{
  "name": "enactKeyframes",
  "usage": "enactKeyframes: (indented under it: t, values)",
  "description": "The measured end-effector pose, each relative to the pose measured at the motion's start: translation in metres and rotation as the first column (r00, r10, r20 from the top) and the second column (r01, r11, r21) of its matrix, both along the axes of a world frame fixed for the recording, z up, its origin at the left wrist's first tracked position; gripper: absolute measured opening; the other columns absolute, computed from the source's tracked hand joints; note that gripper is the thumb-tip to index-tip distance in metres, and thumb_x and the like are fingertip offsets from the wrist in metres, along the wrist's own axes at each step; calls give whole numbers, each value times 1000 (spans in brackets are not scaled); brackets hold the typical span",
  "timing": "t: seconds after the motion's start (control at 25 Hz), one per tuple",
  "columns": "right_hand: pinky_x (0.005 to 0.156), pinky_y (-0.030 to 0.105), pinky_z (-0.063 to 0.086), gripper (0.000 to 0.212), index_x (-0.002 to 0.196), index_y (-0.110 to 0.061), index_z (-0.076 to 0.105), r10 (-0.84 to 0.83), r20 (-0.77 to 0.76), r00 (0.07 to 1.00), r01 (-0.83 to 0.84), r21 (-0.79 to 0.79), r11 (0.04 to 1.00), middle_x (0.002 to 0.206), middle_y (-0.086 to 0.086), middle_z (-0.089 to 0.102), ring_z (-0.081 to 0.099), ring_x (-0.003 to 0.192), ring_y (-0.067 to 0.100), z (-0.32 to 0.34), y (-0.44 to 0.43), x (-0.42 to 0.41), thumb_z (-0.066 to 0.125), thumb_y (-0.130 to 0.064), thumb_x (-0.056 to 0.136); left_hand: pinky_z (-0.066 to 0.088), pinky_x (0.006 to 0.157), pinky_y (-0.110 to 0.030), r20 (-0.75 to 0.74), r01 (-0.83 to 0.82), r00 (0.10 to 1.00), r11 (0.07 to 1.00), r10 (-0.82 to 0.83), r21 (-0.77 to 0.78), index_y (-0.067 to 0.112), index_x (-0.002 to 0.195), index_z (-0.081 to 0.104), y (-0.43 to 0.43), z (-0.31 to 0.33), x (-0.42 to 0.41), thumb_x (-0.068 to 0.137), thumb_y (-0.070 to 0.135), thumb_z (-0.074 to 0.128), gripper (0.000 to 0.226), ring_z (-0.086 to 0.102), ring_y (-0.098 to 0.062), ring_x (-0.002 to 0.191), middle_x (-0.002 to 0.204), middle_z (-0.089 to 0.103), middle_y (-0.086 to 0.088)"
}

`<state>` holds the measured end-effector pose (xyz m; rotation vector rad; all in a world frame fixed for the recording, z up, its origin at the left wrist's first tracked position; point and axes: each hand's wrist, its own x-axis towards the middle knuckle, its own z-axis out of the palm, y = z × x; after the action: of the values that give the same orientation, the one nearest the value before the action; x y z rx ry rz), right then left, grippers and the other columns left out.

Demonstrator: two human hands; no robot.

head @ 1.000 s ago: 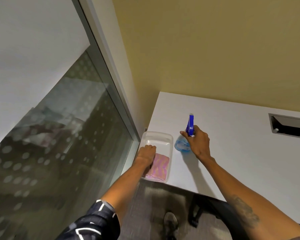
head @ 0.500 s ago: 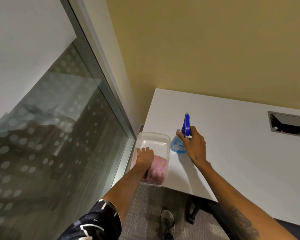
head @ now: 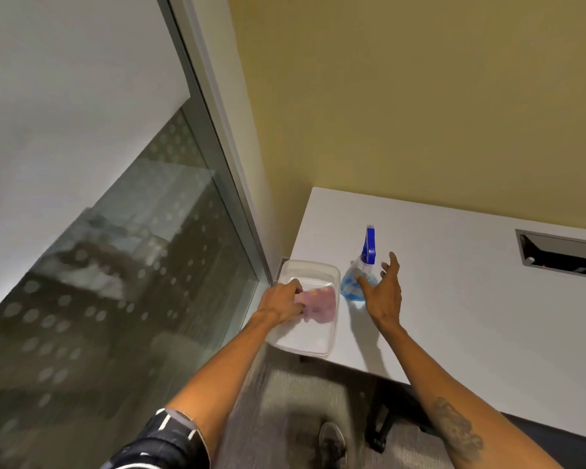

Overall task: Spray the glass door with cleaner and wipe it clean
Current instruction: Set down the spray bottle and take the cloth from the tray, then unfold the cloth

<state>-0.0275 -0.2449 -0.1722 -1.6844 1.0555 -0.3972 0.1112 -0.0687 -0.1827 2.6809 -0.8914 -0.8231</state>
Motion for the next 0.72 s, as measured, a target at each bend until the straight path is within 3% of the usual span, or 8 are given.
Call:
enactKeyframes:
  t: [0.16,0.32,0.36,0.44,0.52,0.56,0.64,0.72]
  values:
    - [113,52,44,66,156,-17,29,-143,-83,986,147,41,988,155,16,48,54,135,38,16,45,-21,65,-27,101,48,79,-34,-131,-254,966,924,225,-285,20,125,59,37,56,-17,87,32,62,40,65,-31,100,112,72,-9]
    - [111,50,48,37,136,-17,49,-12,25,1000,7,223,975,139,13,60,61,118,32,36,101,-38,51,-39,107,46,68,-28,-301,-454,891,705,341,-545,20,109,63,82,122,-51,72,40,62,42,61,-20,89,99,68,0]
    - [112,50,47,38,134,-18,50,11,123,992,-51,331,942,140,13,60,61,120,32,44,118,-43,48,-44,107,48,67,-27,-336,-485,874,649,350,-586,20,107,64,98,135,-61,71,39,63,41,63,-19,88,99,69,0]
    - [115,55,45,64,141,-17,48,15,291,957,-173,525,833,142,13,59,60,128,36,62,150,-53,49,-65,97,49,66,-22,-416,-530,848,546,329,-649,21,106,64,131,158,-84,71,37,67,38,64,-15,84,95,69,1]
    - [115,61,43,100,144,-21,50,44,414,909,-310,605,734,144,12,60,59,132,40,81,182,-63,63,-87,70,48,60,-15,-499,-572,820,430,281,-699,19,101,64,166,176,-108,73,33,69,32,60,-9,75,87,66,3]
    - [114,63,43,108,144,-21,51,47,471,881,-368,619,694,145,14,60,59,133,42,91,202,-71,69,-88,62,46,58,-14,-534,-594,805,373,259,-713,18,97,64,188,185,-121,73,31,70,28,58,-7,71,83,63,3]
    - [108,62,48,99,148,-20,50,49,556,829,-453,620,641,146,19,60,58,133,44,117,237,-87,66,-82,72,47,58,-17,-584,-628,778,309,231,-714,17,92,63,225,198,-145,73,29,70,23,57,-7,66,78,61,2]
    - [105,64,50,89,148,-20,54,41,576,817,-474,628,617,144,21,60,60,131,46,140,267,-101,56,-79,80,50,59,-20,-612,-650,760,302,222,-697,15,97,63,258,208,-168,75,29,71,27,60,-7,62,78,63,2]
